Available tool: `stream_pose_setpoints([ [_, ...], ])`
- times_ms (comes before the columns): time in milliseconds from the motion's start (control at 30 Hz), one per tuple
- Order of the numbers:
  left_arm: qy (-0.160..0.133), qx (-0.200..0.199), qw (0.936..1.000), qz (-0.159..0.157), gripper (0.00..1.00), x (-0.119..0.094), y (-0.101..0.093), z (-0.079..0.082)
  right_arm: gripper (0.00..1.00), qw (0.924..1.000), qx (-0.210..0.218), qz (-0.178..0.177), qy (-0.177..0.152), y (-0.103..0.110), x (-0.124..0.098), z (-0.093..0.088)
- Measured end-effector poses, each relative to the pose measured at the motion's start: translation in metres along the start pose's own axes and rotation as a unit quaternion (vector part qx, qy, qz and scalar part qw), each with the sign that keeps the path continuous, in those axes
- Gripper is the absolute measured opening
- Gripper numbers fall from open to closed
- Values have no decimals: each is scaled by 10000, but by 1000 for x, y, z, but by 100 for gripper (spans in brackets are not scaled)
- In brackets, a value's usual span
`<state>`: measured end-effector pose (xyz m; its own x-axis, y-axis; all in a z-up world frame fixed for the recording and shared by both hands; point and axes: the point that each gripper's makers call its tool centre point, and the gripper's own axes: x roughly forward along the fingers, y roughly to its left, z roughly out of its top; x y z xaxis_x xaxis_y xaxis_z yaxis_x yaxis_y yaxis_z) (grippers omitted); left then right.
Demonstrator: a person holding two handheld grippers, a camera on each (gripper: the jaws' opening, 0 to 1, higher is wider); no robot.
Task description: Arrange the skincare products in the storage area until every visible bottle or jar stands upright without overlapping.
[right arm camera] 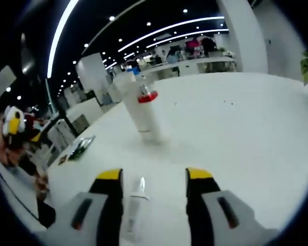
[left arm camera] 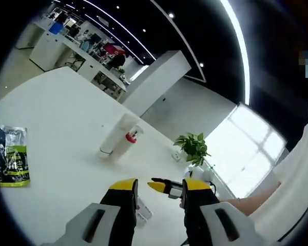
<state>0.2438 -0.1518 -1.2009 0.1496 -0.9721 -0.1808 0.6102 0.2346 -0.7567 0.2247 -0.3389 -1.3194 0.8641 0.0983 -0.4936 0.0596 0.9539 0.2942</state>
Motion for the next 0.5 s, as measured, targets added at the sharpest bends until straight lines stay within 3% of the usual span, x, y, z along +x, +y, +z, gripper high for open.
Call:
stream_pose_setpoints([
  [233,226,44,9992,-325,36,1,-6,-6,45,9989,114,-423,180,7,-22,-28],
  [500,214,-97,9987,-462,36,-24,8,-6,36,9959,181,-684,569,24,-13,-44],
])
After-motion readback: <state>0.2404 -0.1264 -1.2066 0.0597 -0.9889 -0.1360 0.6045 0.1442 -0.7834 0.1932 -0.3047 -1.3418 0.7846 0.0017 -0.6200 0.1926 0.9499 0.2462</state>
